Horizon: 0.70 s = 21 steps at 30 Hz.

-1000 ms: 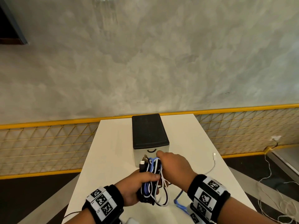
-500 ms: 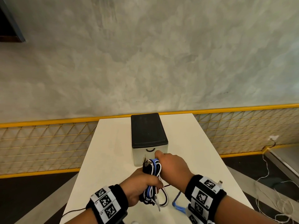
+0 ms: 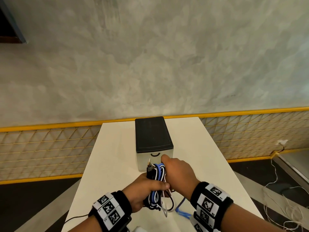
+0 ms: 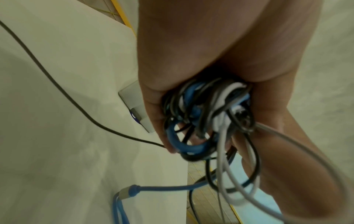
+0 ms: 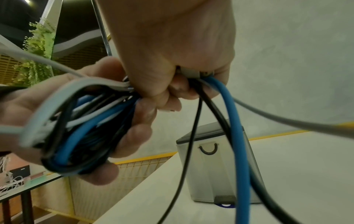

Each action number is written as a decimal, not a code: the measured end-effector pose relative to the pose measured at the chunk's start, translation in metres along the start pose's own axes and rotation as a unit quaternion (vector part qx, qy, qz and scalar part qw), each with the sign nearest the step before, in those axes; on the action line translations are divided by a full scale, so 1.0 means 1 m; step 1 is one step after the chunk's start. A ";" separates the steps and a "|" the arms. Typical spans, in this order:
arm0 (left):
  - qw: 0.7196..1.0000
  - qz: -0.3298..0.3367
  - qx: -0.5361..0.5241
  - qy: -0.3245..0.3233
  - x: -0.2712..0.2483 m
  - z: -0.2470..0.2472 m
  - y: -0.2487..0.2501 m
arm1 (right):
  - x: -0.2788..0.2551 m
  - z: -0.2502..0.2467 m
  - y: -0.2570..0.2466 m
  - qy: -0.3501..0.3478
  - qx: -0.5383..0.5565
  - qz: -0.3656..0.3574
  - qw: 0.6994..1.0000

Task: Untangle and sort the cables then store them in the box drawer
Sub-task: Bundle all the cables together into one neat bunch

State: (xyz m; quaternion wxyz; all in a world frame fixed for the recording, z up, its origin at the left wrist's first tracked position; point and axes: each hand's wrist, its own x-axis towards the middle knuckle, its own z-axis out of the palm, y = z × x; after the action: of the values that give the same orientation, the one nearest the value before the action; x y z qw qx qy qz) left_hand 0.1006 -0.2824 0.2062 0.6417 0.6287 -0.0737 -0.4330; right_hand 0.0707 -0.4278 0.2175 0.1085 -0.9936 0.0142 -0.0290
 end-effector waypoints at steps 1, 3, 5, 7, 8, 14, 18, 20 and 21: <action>1.000 0.005 -0.005 0.010 0.001 0.001 -0.001 | 0.000 -0.001 -0.001 -0.001 -0.002 0.001 1.000; 0.999 0.015 0.001 0.035 0.003 0.004 -0.003 | 0.001 -0.002 -0.001 0.004 -0.002 0.007 1.000; 0.998 0.022 0.022 0.054 0.005 0.006 -0.005 | 0.002 -0.001 0.000 0.008 0.008 0.009 1.000; 0.996 0.023 0.046 0.069 0.003 0.006 -0.002 | 0.003 0.001 0.004 0.001 0.041 0.002 0.999; 0.994 0.030 0.062 0.080 0.003 0.004 0.001 | 0.003 0.002 0.008 -0.007 0.061 -0.005 0.998; 0.973 0.130 0.149 0.117 0.001 -0.013 0.034 | 0.000 -0.003 0.032 -0.077 0.303 0.017 0.950; 0.968 0.169 0.104 0.153 -0.001 -0.023 0.049 | -0.006 0.003 0.039 -0.058 0.512 0.104 0.850; 0.969 0.169 0.077 0.161 0.002 -0.023 0.044 | -0.004 0.004 0.033 -0.011 0.572 0.138 0.808; 0.971 0.165 0.066 0.158 0.005 -0.021 0.039 | -0.002 0.004 0.029 0.008 0.596 0.148 0.789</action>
State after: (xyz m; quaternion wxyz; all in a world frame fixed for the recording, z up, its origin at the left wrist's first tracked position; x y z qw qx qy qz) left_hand 0.1345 -0.2764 0.2336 0.6646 0.7096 -0.1028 -0.2103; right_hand 0.0687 -0.4550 0.2070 0.6820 -0.7170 0.1424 -0.0233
